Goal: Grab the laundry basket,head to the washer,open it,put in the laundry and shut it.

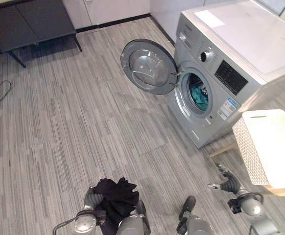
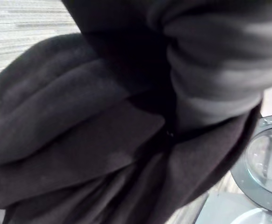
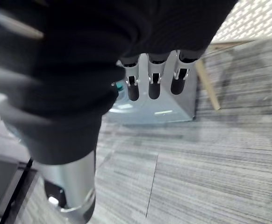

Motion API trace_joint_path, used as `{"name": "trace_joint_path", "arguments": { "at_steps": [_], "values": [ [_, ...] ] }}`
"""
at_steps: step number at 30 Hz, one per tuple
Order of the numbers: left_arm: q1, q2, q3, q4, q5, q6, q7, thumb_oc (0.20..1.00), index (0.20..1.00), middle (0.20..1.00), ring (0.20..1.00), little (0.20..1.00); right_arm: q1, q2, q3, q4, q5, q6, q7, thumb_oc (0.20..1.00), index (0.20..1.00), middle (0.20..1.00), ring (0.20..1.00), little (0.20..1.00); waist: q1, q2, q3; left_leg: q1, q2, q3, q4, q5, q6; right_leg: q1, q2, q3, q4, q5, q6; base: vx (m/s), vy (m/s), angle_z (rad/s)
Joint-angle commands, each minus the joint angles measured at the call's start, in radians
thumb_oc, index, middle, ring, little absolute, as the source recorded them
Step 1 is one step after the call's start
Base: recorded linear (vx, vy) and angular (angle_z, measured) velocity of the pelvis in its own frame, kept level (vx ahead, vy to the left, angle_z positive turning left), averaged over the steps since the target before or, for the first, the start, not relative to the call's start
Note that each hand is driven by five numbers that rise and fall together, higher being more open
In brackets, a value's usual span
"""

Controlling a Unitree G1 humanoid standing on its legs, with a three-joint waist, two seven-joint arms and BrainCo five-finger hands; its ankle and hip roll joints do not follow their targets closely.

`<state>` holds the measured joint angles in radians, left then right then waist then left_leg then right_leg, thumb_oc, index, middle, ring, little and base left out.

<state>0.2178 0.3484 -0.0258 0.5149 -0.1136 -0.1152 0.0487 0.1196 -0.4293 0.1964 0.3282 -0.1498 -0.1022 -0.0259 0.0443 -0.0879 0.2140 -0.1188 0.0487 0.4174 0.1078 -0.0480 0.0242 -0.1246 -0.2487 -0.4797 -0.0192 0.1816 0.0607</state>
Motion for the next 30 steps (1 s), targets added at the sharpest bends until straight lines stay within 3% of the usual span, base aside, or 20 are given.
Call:
{"name": "trace_joint_path", "arguments": {
  "at_steps": [1, 3, 5, 8, 11, 13, 14, 15, 17, 19, 20, 23, 24, 27, 28, 29, 30],
  "values": [
    [-0.063, 0.053, 0.027, -0.078, -0.015, -0.038, 0.034, 0.200, 0.200, 0.200, 0.200, 0.200, -0.057, -0.030, 0.004, -0.023, -0.009, -0.022, -0.015, 1.000, 1.000, 1.000, 1.000, 1.000, 0.013, 0.024, 0.007, -0.012, -0.012, -0.123, 0.005, -0.059, -0.013, 0.095, 0.054, 0.105, 0.185, -0.272, 0.075, 0.18, 0.147, 0.24],
    [-0.082, 0.055, 0.015, -0.083, -0.022, -0.043, 0.041, 0.200, 0.200, 0.200, 0.200, 0.200, -0.070, -0.031, 0.014, -0.025, -0.007, -0.022, -0.012, 1.000, 1.000, 1.000, 1.000, 1.000, -0.008, 0.032, 0.013, 0.009, -0.035, -0.170, -0.015, -0.070, -0.002, 0.026, 0.107, 0.236, 0.229, -0.288, 0.070, 0.19, 0.165, 0.38],
    [-0.088, 0.051, 0.013, -0.086, -0.024, -0.046, 0.044, 0.200, 0.200, 0.200, 0.200, 0.200, -0.077, -0.035, 0.018, -0.031, -0.004, -0.023, -0.012, 1.000, 1.000, 1.000, 1.000, 1.000, -0.013, 0.038, 0.019, 0.013, -0.041, -0.176, -0.024, -0.050, 0.008, -0.014, 0.127, 0.269, 0.238, -0.267, 0.058, 0.15, 0.095, 0.91],
    [-0.103, 0.042, -0.018, -0.093, -0.024, -0.048, 0.037, 0.200, 0.200, 0.200, 0.200, 0.200, -0.065, -0.043, 0.019, -0.045, 0.006, -0.025, -0.007, 1.000, 1.000, 1.000, 1.000, 1.000, -0.052, 0.048, 0.048, 0.101, -0.084, -0.291, -0.055, -0.085, 0.022, -0.144, 0.192, 0.342, 0.223, -0.213, 0.056, 0.36, 0.034, 0.79],
    [-0.114, 0.035, -0.027, -0.082, -0.012, -0.044, 0.033, 0.200, 0.200, 0.200, 0.200, 0.200, -0.060, -0.040, 0.019, -0.035, 0.000, -0.020, -0.002, 1.000, 1.000, 1.000, 1.000, 1.000, -0.065, 0.042, 0.050, 0.143, -0.106, -0.344, -0.069, -0.101, 0.017, -0.190, 0.187, 0.310, 0.152, -0.158, 0.074, 0.35, -0.047, 0.91],
    [-0.115, 0.032, -0.030, -0.082, -0.007, -0.041, 0.029, 0.200, 0.200, 0.200, 0.200, 0.200, -0.053, -0.039, 0.016, -0.034, -0.005, -0.017, 0.003, 1.000, 1.000, 1.000, 1.000, 1.000, -0.077, 0.040, 0.048, 0.184, -0.112, -0.377, -0.083, -0.114, 0.010, -0.195, 0.185, 0.253, 0.114, -0.137, 0.082, 0.41, -0.100, 1.03],
    [-0.110, 0.032, -0.032, -0.084, 0.006, -0.044, 0.021, 0.200, 0.200, 0.200, 0.200, 0.200, -0.037, -0.039, 0.008, -0.034, 0.001, -0.020, 0.008, 1.000, 1.000, 1.000, 1.000, 1.000, -0.076, 0.036, 0.039, 0.223, -0.112, -0.391, -0.082, -0.142, -0.002, -0.160, 0.176, 0.184, 0.088, -0.137, 0.078, 0.45, -0.159, 0.72],
    [-0.104, 0.030, -0.036, -0.086, 0.018, -0.045, 0.016, 0.200, 0.200, 0.200, 0.200, 0.200, -0.030, -0.040, 0.007, -0.034, 0.009, -0.025, 0.011, 1.000, 1.000, 1.000, 1.000, 1.000, -0.077, 0.033, 0.030, 0.233, -0.112, -0.395, -0.070, -0.152, -0.010, -0.143, 0.176, 0.184, 0.080, -0.138, 0.070, 0.44, -0.214, 0.55],
    [-0.102, 0.024, -0.048, -0.085, 0.023, -0.045, 0.010, 0.200, 0.200, 0.200, 0.200, 0.200, -0.016, -0.047, 0.002, -0.024, 0.006, -0.030, 0.012, 1.000, 1.000, 1.000, 1.000, 1.000, -0.092, 0.037, 0.008, 0.236, -0.082, -0.383, -0.032, -0.137, -0.050, -0.111, 0.185, 0.199, 0.077, -0.140, 0.055, 0.25, -0.170, 0.42],
    [-0.098, 0.024, -0.048, -0.089, 0.021, -0.045, 0.006, 0.200, 0.200, 0.200, 0.200, 0.200, -0.014, -0.048, 0.004, -0.020, 0.002, -0.029, 0.014, 1.000, 1.000, 1.000, 1.000, 1.000, -0.099, 0.038, 0.000, 0.230, -0.071, -0.372, -0.008, -0.119, -0.067, -0.090, 0.184, 0.187, 0.063, -0.137, 0.051, 0.21, -0.130, 0.90],
    [-0.093, 0.024, -0.055, -0.093, 0.025, -0.045, -0.003, 0.200, 0.200, 0.200, 0.200, 0.200, -0.006, -0.058, 0.002, -0.023, 0.011, -0.034, 0.019, 1.000, 1.000, 1.000, 1.000, 1.000, -0.108, 0.040, -0.006, 0.192, -0.030, -0.337, 0.134, -0.050, -0.107, -0.036, 0.202, 0.196, 0.046, -0.152, 0.029, 0.26, -0.146, 0.65],
    [-0.094, 0.020, -0.058, -0.089, 0.019, -0.047, -0.006, 0.200, 0.200, 0.200, 0.200, 0.200, -0.006, -0.063, 0.005, -0.015, 0.017, -0.034, 0.018, 1.000, 1.000, 1.000, 1.000, 1.000, -0.108, 0.026, -0.010, 0.143, -0.005, -0.302, 0.220, -0.005, -0.106, 0.004, 0.207, 0.206, 0.024, -0.173, 0.011, 0.21, -0.108, -0.23],
    [-0.104, 0.015, -0.067, -0.087, 0.017, -0.043, -0.008, 0.200, 0.200, 0.200, 0.200, 0.200, -0.016, -0.071, 0.002, -0.002, 0.011, -0.027, 0.009, 1.000, 1.000, 1.000, 1.000, 1.000, -0.094, 0.003, 0.003, 0.048, 0.005, -0.269, 0.275, -0.030, -0.078, 0.048, 0.199, 0.230, 0.005, -0.190, 0.004, 0.28, -0.102, -0.55],
    [-0.100, 0.020, -0.071, -0.085, 0.026, -0.040, -0.006, 0.200, 0.200, 0.200, 0.200, 0.200, -0.014, -0.072, -0.007, 0.000, 0.024, -0.023, 0.005, 1.000, 1.000, 1.000, 1.000, 1.000, -0.077, -0.017, 0.014, -0.035, -0.011, -0.273, 0.206, -0.074, -0.058, 0.084, 0.197, 0.269, -0.003, -0.210, 0.011, 0.30, -0.006, -0.48],
    [-0.095, 0.024, -0.074, -0.087, 0.034, -0.035, -0.005, 0.200, 0.200, 0.200, 0.200, 0.200, -0.014, -0.073, -0.002, 0.018, 0.015, -0.019, -0.004, 1.000, 1.000, 1.000, 1.000, 1.000, -0.048, -0.015, 0.022, -0.122, -0.022, -0.334, 0.100, 0.033, -0.078, 0.129, 0.218, 0.319, -0.007, -0.235, 0.008, 0.31, 0.054, -1.02],
    [-0.095, 0.025, -0.074, -0.087, 0.034, -0.035, -0.005, 0.200, 0.200, 0.200, 0.200, 0.200, -0.015, -0.073, -0.002, 0.019, 0.015, -0.019, -0.004, 1.000, 1.000, 1.000, 1.000, 1.000, -0.048, -0.016, 0.021, -0.123, -0.024, -0.334, 0.094, 0.039, -0.077, 0.127, 0.217, 0.319, -0.008, -0.233, 0.008, 0.33, 0.084, -0.98],
    [-0.092, 0.027, -0.075, -0.091, 0.034, -0.034, -0.003, 0.200, 0.200, 0.200, 0.200, 0.200, -0.016, -0.071, -0.001, 0.026, 0.014, -0.018, -0.008, 1.000, 1.000, 1.000, 1.000, 1.000, -0.034, -0.008, 0.025, -0.142, -0.025, -0.377, 0.042, 0.082, -0.087, 0.147, 0.231, 0.345, -0.004, -0.247, 0.007, 0.19, 0.072, -0.77]
  ]
}}
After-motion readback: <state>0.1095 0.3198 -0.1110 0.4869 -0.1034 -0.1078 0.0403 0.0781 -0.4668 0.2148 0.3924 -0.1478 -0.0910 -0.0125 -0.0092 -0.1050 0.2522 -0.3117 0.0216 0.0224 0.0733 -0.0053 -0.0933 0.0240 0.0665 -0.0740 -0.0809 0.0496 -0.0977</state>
